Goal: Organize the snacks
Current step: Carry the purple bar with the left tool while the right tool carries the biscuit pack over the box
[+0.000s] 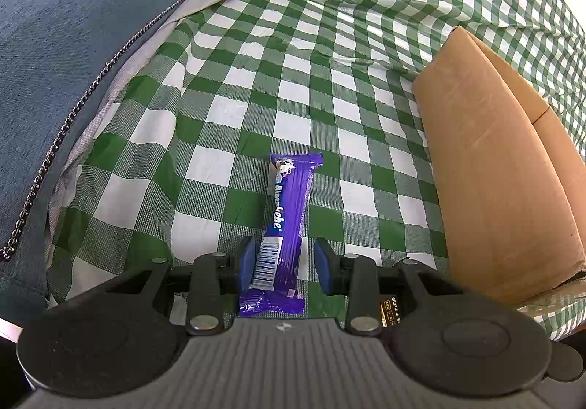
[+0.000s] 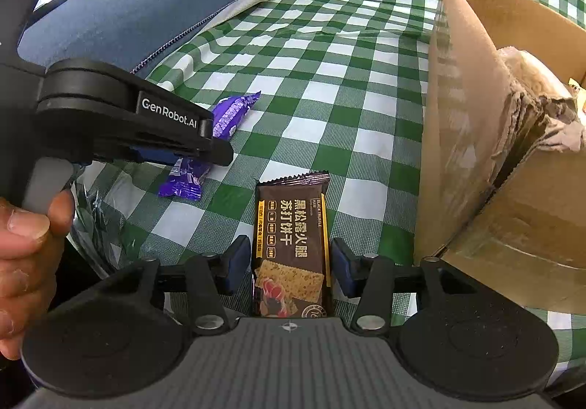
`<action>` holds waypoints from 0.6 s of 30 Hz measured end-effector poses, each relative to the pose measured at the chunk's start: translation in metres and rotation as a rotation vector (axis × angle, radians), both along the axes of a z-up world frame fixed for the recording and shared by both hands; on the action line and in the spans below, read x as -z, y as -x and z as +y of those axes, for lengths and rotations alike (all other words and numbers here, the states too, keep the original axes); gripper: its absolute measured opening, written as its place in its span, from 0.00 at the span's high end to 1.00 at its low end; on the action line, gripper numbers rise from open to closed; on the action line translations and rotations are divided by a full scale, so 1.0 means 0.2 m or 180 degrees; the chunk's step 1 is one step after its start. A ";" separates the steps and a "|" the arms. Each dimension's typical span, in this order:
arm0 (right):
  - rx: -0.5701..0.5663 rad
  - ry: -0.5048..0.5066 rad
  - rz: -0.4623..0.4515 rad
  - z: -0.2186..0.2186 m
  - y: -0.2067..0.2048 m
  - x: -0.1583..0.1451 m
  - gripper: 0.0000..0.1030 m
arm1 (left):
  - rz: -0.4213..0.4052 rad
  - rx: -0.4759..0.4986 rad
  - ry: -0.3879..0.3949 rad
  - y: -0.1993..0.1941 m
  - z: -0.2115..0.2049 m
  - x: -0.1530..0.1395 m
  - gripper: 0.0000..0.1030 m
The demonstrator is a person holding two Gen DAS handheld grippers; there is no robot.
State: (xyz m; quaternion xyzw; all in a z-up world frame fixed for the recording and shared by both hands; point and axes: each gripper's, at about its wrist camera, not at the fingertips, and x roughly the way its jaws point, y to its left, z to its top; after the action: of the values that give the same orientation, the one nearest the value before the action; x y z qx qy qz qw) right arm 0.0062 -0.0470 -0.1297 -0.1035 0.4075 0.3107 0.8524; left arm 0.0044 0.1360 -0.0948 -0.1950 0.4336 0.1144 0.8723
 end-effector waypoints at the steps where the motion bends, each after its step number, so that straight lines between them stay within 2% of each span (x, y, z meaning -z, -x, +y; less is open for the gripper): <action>1: -0.0001 0.0000 -0.0006 0.00 0.00 0.00 0.54 | -0.0004 -0.0001 0.0002 0.00 0.00 0.00 0.62; 5: -0.0005 -0.0006 -0.0042 0.00 0.00 -0.01 0.59 | -0.0036 -0.0020 0.0013 0.00 0.01 0.00 0.62; 18: -0.0039 0.0079 -0.0071 0.01 0.00 0.00 0.58 | -0.0063 0.0060 -0.0109 -0.03 -0.01 0.01 0.62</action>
State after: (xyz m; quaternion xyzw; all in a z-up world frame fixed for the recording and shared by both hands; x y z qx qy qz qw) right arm 0.0062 -0.0459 -0.1292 -0.1201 0.4011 0.3097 0.8537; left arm 0.0099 0.1336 -0.0970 -0.1770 0.4248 0.1117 0.8808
